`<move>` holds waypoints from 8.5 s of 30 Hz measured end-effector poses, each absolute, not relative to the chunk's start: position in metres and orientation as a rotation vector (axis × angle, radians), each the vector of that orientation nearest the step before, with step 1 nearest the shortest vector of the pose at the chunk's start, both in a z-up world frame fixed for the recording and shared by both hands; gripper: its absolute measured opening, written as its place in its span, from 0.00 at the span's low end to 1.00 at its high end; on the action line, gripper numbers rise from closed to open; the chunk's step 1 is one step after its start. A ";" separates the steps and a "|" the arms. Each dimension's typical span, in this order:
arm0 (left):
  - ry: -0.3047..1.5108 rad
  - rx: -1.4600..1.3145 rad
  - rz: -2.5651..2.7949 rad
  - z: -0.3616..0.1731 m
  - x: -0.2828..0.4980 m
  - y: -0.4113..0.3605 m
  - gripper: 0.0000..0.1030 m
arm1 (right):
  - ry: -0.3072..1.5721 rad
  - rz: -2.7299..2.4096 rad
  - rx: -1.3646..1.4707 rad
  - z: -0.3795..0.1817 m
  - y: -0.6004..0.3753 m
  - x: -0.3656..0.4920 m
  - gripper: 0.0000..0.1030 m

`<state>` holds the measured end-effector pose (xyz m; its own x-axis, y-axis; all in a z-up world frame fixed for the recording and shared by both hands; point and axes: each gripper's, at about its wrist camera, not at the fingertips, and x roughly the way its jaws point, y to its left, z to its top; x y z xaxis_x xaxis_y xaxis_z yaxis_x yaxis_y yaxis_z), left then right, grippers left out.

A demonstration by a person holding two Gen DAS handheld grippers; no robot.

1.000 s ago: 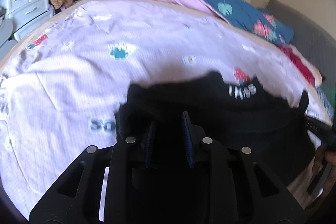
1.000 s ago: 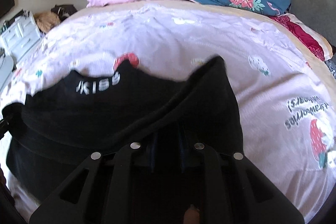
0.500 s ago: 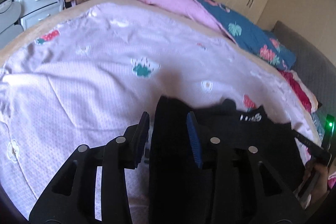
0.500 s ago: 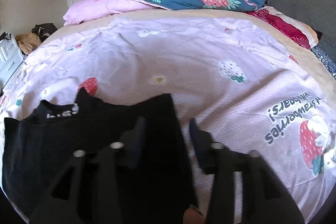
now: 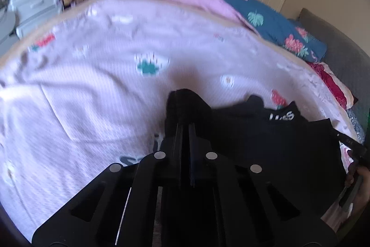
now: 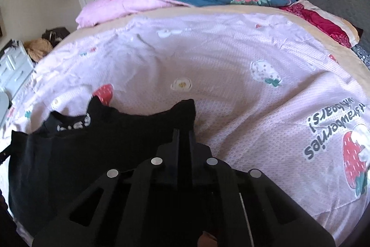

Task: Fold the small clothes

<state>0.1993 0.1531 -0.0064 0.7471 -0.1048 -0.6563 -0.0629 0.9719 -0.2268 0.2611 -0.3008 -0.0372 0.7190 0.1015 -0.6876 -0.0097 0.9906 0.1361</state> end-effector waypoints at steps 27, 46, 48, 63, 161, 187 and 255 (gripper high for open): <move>0.663 -0.172 0.030 0.002 0.202 0.149 0.00 | 0.646 0.001 0.197 -0.020 -0.318 0.253 0.06; 0.690 -0.223 0.073 0.002 0.193 0.165 0.13 | 0.703 -0.055 0.163 -0.026 -0.327 0.240 0.21; 0.687 -0.235 0.068 0.004 0.188 0.166 0.19 | 0.710 -0.045 0.162 -0.025 -0.328 0.234 0.27; 0.738 -0.331 -0.003 0.004 0.151 0.167 0.59 | 0.750 -0.018 0.177 -0.028 -0.335 0.196 0.51; 0.839 -0.187 0.025 0.003 0.059 0.124 0.91 | 0.640 -0.038 0.114 -0.028 -0.321 0.083 0.96; 0.770 -0.156 -0.032 0.035 0.027 0.110 0.91 | 0.544 0.048 -0.029 0.013 -0.253 0.041 0.96; 0.794 -0.177 0.107 0.026 0.127 0.175 0.91 | 0.659 0.430 -0.355 -0.045 -0.035 0.054 0.96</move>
<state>0.1265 0.1749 0.0257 0.6964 0.0290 -0.7170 -0.1620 0.9797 -0.1177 0.0543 -0.0350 -0.0447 0.7093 0.2684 -0.6518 -0.4882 0.8540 -0.1796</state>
